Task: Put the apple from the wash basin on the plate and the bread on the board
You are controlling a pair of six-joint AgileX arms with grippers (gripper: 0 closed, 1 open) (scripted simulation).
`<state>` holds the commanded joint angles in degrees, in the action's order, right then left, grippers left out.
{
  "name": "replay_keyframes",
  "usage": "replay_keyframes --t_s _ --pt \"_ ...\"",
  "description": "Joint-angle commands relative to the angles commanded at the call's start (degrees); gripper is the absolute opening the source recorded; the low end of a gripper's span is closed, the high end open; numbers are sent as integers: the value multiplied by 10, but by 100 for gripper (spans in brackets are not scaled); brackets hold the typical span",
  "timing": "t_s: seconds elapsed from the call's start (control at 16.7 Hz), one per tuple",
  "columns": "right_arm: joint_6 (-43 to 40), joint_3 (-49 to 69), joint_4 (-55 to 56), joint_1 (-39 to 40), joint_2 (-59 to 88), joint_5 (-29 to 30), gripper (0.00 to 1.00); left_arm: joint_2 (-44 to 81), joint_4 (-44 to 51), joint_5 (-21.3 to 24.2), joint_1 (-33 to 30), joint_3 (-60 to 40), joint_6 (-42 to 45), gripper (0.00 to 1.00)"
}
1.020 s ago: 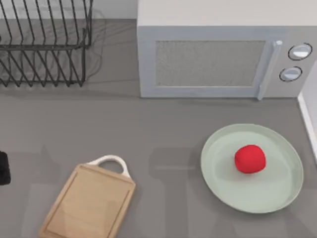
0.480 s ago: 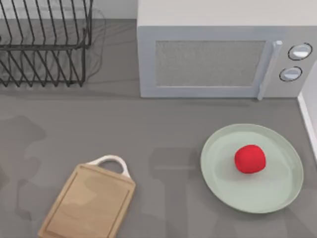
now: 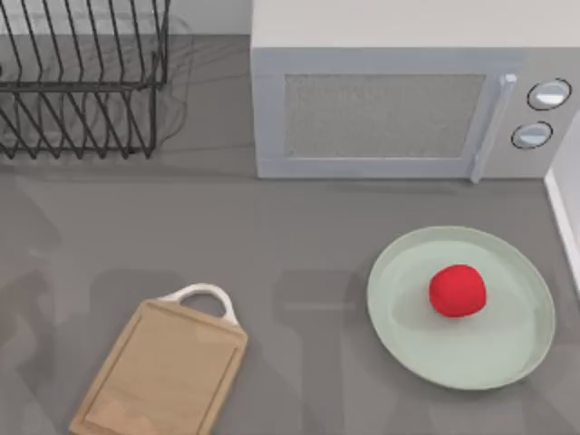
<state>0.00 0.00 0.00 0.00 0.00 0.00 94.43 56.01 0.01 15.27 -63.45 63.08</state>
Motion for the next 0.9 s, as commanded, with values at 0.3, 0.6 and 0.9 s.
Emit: replay_keyframes --t_s 0.3,0.6,0.9 --pt "0 0 0 0 0 0 100 41 24 0 8 -34 30 100" --pt "0 0 0 0 0 0 100 43 13 0 6 -25 28 100" --pt "0 0 0 0 0 0 100 88 -95 0 8 32 31 100"
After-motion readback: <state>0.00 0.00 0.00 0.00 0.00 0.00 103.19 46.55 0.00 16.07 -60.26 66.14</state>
